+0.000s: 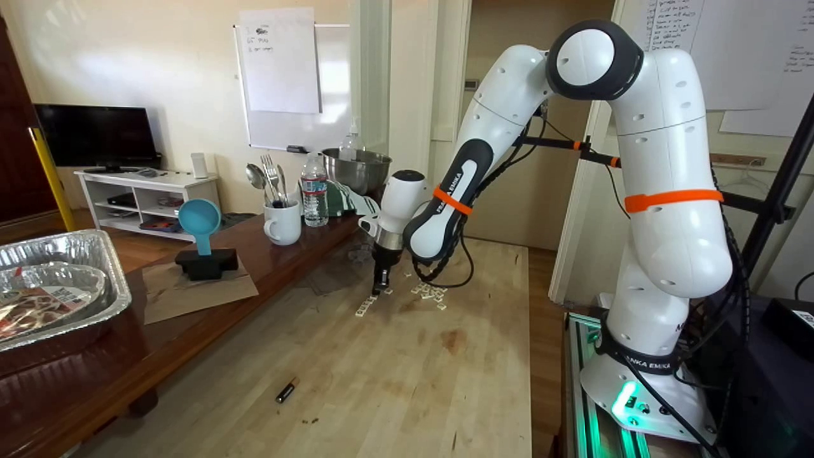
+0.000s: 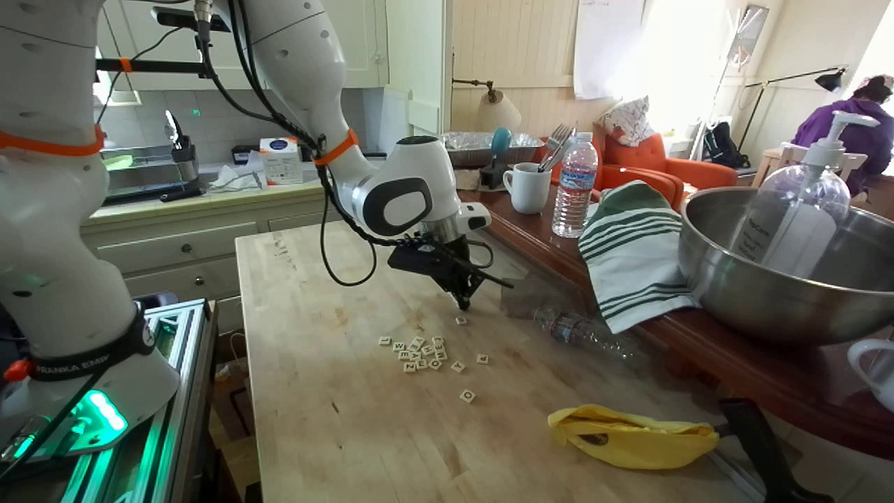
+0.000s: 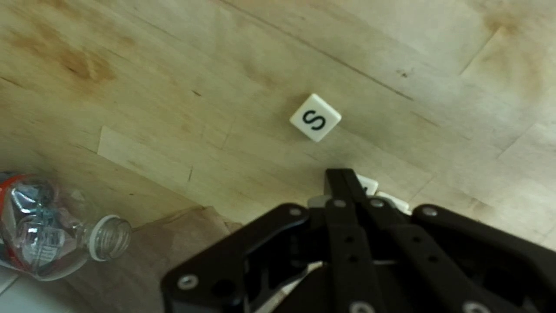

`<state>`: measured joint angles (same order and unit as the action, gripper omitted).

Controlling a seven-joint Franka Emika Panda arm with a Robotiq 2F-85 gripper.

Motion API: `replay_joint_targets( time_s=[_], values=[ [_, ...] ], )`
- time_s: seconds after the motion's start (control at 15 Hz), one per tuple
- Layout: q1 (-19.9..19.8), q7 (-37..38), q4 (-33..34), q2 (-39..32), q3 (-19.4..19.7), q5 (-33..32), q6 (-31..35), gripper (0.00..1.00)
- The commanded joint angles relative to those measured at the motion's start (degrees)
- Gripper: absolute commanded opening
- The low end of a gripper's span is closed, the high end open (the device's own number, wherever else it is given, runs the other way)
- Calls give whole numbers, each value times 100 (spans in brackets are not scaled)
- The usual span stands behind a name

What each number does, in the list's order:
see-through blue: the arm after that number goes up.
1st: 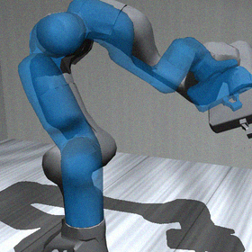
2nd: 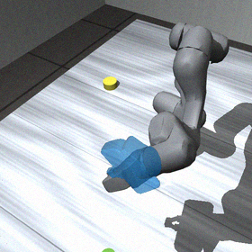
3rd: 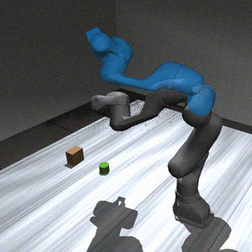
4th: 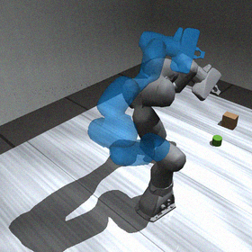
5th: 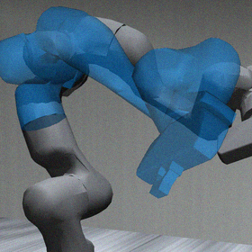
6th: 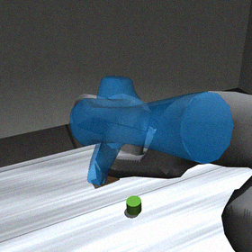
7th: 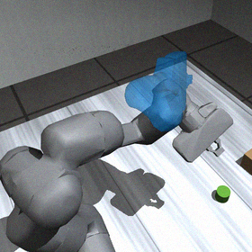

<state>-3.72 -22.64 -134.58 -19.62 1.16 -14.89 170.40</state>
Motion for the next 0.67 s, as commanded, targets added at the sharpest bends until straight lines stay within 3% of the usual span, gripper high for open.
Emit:
replay_joint_targets(
  time_s=[0.0, 0.6],
  values=[
    [77, 173, -23, 20, 48, -87, -220, 0],
    [26, 263, -31, 73, -65, 37, -246, 0]
  ],
)
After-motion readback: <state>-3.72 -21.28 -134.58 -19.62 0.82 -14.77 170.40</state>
